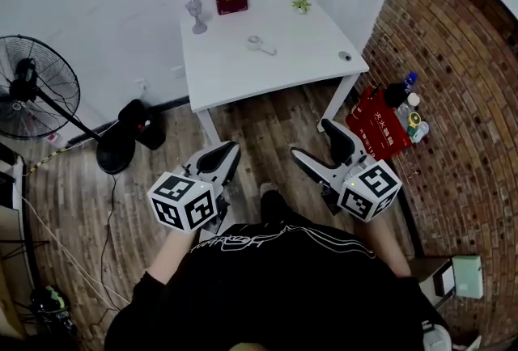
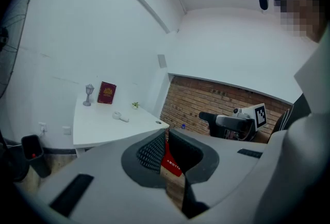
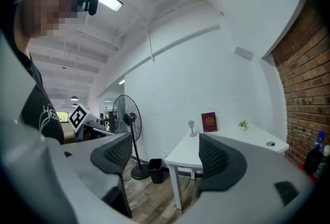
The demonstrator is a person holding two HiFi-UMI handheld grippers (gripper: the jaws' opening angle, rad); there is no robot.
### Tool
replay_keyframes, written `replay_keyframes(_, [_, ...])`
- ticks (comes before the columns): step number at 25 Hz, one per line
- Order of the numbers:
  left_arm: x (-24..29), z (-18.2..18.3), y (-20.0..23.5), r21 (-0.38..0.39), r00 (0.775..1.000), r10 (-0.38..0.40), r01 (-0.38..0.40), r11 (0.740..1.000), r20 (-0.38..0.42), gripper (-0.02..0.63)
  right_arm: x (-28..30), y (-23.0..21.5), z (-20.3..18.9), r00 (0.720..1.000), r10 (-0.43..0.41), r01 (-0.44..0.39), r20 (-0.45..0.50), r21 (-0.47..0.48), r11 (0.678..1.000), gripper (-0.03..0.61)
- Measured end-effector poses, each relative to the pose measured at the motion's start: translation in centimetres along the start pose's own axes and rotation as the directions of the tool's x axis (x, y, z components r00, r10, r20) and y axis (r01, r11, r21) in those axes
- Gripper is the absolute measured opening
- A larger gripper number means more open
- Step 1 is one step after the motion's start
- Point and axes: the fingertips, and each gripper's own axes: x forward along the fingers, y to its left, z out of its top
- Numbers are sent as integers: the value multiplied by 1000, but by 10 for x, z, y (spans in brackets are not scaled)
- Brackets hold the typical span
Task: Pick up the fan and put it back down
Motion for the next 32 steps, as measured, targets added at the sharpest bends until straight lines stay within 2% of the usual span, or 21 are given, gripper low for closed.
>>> replay_keyframes(10, [63,15,75,-36,997,75,-76,996,-33,43,82,-86,-10,999,17,-15,-46,28,999,394])
replay_keyframes(22, [187,74,182,-79,988,134,-140,987,-74,43,215,-212,-21,985,82,-71,-154,71,995,393])
replay_keyframes(28, [233,97,221,-100,985,164,-170,980,-61,43,262,-254,-24,972,130,-121,-198,58,991,393])
replay_keyframes(32, [245,93,238,-111,981,183,-190,976,-66,43,282,-273,-32,962,142,-133,-235,52,990,393])
